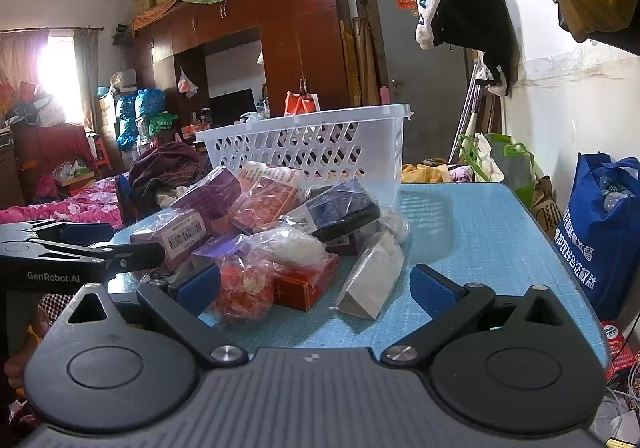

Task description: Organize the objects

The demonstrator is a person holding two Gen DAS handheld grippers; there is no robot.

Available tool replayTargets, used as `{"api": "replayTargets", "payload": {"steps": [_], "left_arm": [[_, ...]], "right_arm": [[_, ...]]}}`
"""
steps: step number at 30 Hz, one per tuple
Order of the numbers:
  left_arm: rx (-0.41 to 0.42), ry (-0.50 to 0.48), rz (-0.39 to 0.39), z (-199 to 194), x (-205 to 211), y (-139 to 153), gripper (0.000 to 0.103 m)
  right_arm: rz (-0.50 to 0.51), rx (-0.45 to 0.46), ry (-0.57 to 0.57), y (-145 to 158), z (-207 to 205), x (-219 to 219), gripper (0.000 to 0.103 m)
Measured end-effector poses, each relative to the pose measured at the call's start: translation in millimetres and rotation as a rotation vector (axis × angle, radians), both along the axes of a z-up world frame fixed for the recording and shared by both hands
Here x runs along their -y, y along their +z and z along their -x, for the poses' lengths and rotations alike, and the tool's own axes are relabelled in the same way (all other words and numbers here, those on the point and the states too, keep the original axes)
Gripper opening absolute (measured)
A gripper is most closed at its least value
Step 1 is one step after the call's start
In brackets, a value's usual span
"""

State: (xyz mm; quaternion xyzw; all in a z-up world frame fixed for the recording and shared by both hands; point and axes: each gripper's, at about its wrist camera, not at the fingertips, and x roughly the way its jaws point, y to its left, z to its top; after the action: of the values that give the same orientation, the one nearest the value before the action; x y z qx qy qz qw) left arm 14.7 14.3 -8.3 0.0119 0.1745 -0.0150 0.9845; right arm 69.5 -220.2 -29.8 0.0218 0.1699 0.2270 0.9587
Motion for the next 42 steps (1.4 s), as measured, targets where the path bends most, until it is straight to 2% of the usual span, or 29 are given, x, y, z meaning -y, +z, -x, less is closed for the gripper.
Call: {"api": "replayTargets", "payload": {"steps": [12,42], "left_arm": [[-0.064,-0.015,-0.014,0,8,-10,0.101],[-0.072,-0.011,-0.013,-1,9,-12,0.101]], "right_arm": [[0.007,-0.01,0.0,-2,-1,-1,0.103],[0.001,-0.012,0.016,-2,0,0,0.103]]}}
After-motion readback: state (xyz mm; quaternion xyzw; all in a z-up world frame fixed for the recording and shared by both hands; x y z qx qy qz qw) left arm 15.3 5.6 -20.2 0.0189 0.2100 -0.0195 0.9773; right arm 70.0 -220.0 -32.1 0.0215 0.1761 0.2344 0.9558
